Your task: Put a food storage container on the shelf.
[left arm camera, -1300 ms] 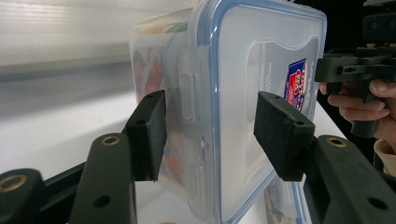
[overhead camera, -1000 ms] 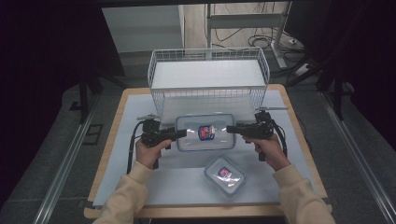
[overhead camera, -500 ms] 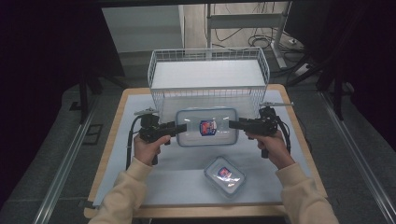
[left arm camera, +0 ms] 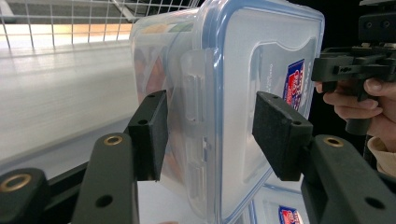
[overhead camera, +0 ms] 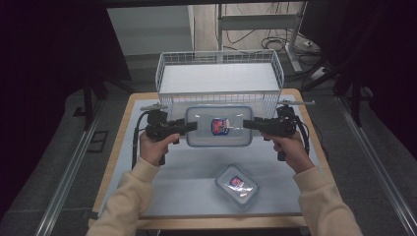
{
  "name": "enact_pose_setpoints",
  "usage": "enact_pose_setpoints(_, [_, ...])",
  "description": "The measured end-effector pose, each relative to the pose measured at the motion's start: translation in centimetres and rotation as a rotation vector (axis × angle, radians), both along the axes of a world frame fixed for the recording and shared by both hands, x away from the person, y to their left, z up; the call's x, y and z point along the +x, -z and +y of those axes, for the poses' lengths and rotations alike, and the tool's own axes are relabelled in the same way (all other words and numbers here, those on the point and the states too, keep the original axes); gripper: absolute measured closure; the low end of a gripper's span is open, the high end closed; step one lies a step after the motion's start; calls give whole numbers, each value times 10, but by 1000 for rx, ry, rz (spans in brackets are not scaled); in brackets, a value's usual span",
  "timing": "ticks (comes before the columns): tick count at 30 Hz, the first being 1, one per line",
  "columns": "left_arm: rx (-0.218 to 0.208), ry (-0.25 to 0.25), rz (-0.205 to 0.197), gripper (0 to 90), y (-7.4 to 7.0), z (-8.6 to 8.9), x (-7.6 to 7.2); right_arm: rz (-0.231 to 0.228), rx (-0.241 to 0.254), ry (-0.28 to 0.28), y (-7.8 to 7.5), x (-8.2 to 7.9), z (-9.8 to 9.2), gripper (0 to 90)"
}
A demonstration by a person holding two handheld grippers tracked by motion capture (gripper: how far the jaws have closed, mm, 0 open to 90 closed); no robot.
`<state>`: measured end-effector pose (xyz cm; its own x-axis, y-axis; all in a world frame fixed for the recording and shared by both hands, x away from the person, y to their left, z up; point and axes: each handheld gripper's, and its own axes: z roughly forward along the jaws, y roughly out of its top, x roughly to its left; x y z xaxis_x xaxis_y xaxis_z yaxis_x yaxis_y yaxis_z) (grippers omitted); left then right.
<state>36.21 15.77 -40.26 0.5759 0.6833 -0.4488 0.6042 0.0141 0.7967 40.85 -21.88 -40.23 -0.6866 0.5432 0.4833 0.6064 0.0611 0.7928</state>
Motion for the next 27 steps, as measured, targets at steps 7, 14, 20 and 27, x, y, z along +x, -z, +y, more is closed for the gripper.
enact_pose_setpoints(7, [3, 6, -13, 469, -12, 3, 1, -17, 4, 4, -10, 0, 2, 475])
enact_pose_setpoints(14, [-4, 7, -34, 470, -28, 5, 4, -40, 0, 3, -28, 1, 5, 475])
enact_pose_setpoints(20, [-6, 12, -50, 470, -44, 6, 9, -64, -8, 5, -46, 4, 5, 475])
enact_pose_setpoints(27, [-5, 15, -75, 470, -62, 7, 19, -78, -5, 10, -65, 13, 6, 475])
